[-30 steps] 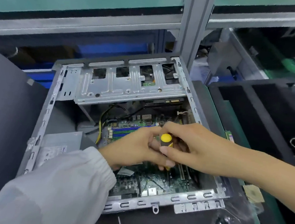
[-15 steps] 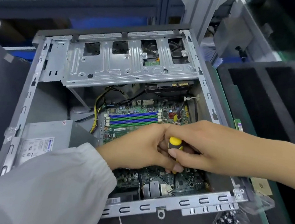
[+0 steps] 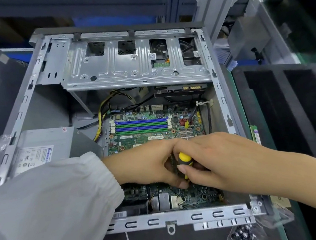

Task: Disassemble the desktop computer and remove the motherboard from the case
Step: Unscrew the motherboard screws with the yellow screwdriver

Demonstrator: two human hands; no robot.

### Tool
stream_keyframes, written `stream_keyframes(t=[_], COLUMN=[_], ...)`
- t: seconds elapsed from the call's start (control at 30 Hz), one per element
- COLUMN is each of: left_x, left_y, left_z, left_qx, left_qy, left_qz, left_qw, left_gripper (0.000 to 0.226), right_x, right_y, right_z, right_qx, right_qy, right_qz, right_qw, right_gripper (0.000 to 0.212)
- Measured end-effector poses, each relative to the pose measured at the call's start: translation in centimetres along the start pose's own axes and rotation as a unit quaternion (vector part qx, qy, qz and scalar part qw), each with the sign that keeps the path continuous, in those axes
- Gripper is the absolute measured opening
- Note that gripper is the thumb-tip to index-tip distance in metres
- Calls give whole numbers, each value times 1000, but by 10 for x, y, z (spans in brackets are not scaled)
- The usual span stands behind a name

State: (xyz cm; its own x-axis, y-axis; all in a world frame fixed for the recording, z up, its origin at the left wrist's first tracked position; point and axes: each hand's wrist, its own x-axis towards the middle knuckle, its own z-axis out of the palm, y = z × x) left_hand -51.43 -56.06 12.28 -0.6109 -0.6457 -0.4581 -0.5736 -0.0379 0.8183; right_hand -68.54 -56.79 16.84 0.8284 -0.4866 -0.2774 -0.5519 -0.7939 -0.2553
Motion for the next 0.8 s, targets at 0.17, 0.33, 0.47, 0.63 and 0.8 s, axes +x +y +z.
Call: stream_keyframes(t=[0.17, 0.33, 0.47, 0.63, 0.8], left_x=[1, 2, 2, 0, 0], left_y=[-12, -19, -25, -23, -21], left_z=[6, 8, 8, 4, 3], left_qx=[218, 274, 319, 319, 312], left_qy=[-109, -179, -167, -150, -152], left_qz=[-28, -49, -89, -90, -85], left_qw=[970, 944, 929, 931, 934], left_gripper=[15, 30, 20, 20, 21], right_x=[-2, -2, -2, -2, -3], right_y=[0, 0, 0, 1, 2], right_z=[0, 1, 2, 1, 4], right_qx=[7, -18, -13, -5, -19], right_qy=[2, 7, 8, 8, 17], right_qz=[6, -2, -4, -9, -16], right_qw=[1000, 1000, 1000, 1000, 1000], right_gripper=[36, 36, 36, 37, 38])
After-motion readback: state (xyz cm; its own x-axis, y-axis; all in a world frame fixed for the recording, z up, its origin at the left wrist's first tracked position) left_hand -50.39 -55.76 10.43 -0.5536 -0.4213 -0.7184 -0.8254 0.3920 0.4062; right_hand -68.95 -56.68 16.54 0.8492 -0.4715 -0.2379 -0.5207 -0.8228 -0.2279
